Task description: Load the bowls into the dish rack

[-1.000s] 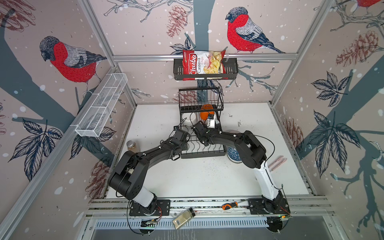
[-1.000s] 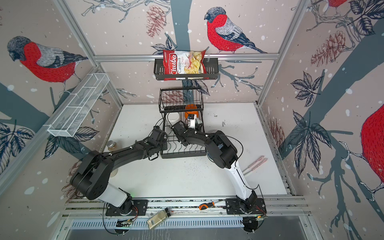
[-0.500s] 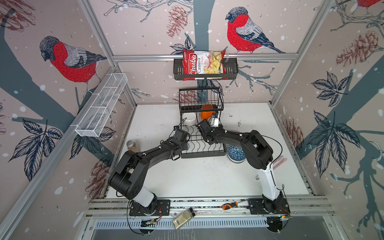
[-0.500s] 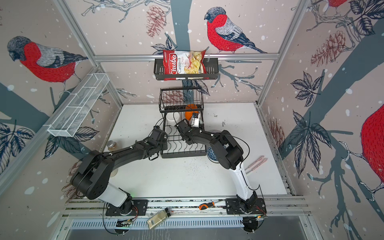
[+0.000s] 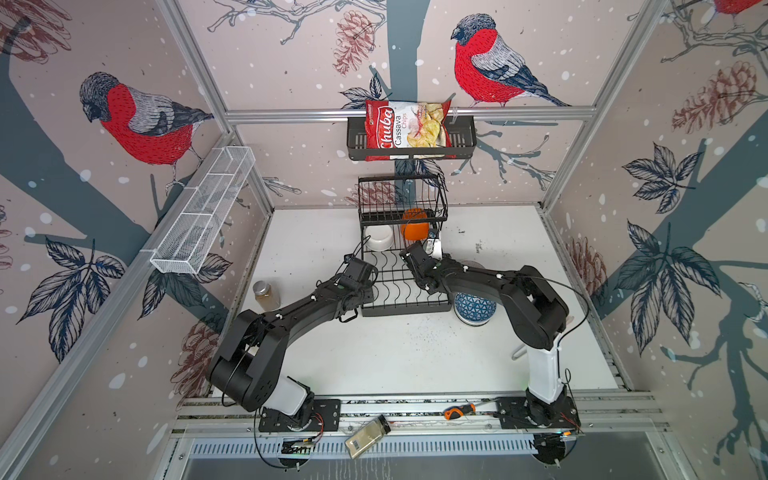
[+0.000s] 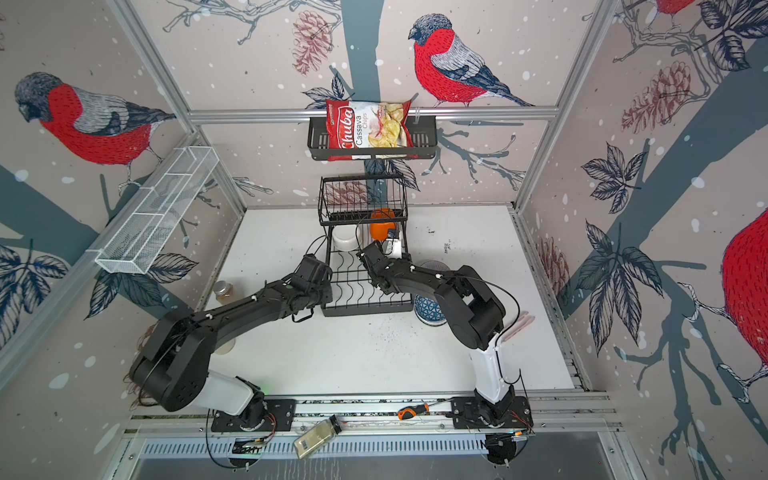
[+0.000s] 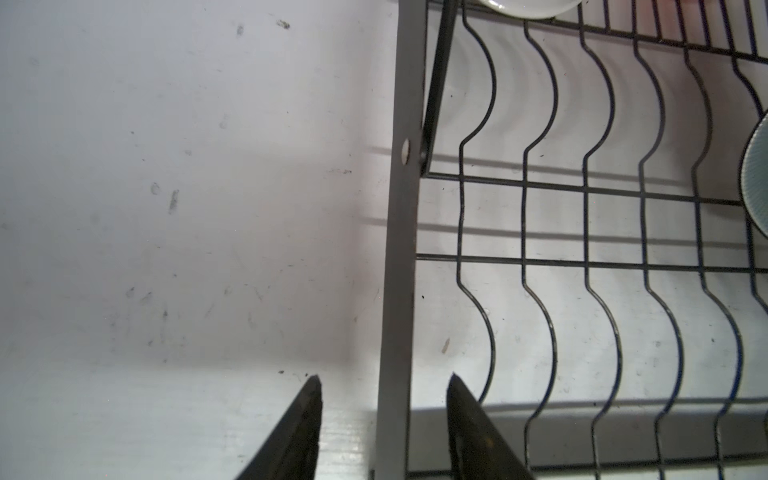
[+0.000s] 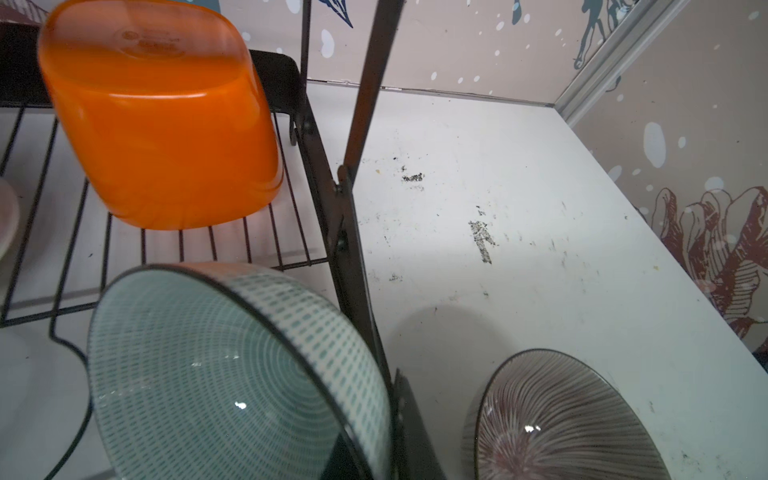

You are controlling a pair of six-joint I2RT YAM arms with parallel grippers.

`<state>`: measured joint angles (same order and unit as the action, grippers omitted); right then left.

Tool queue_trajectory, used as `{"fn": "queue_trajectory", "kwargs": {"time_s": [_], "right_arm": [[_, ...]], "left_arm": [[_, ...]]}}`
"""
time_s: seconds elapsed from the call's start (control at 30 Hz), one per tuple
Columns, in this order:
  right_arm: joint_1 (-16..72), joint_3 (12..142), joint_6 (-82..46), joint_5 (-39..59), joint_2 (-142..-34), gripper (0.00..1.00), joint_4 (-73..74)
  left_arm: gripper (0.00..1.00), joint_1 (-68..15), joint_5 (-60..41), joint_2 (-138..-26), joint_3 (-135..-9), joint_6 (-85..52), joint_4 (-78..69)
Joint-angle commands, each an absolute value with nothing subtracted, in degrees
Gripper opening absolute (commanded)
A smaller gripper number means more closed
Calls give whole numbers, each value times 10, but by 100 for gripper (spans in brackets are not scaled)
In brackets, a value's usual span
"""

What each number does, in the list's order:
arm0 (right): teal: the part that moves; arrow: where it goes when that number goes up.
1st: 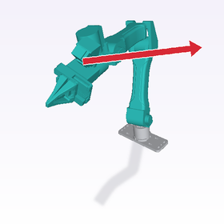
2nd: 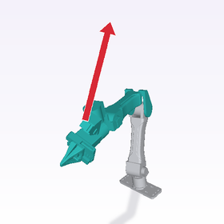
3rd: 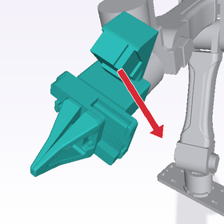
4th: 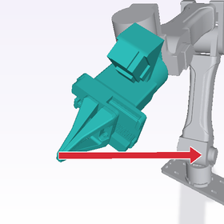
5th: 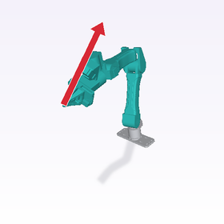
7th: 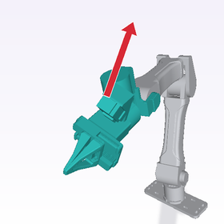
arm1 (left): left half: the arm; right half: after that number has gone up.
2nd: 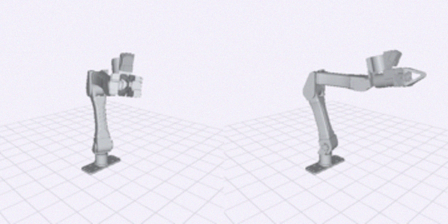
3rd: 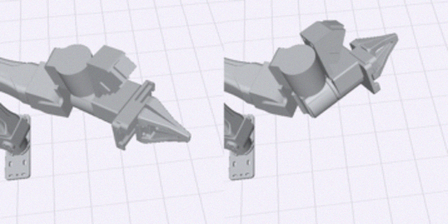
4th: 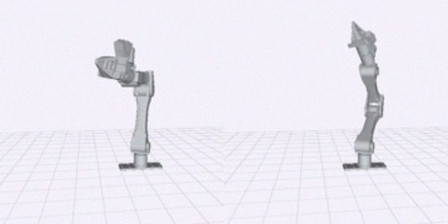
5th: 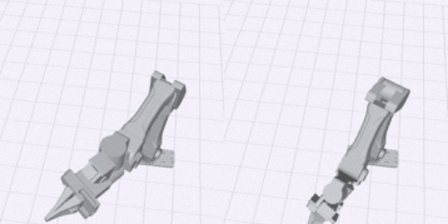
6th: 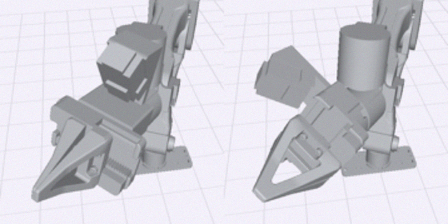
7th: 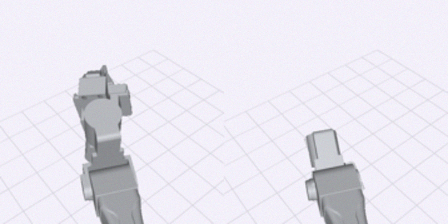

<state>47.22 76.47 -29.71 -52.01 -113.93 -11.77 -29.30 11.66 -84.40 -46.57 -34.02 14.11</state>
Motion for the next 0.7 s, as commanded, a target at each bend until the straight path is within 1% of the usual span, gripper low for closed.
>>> {"fn": "queue_trajectory", "kwargs": {"time_s": [0.0,0.03,0.13,0.23,0.5,0.67], "right_arm": [[477,754,-278,-493,-1115,0,-78],[478,752,-275,-481,-1108,0,-75],[482,746,-265,-462,-1089,0,-66],[484,740,-255,-431,-1067,0,-58],[498,727,-232,-366,-1015,0,-47],[511,722,-221,-326,-997,0,-40]], "left_arm": [[58,-295,146,-827,-478,-337,173],[62,-294,154,-821,-482,-337,180],[69,-294,175,-799,-493,-337,202],[71,-295,178,-776,-507,-325,215],[70,-317,105,-733,-529,-316,178],[70,-342,64,-761,-554,-318,129]]}}
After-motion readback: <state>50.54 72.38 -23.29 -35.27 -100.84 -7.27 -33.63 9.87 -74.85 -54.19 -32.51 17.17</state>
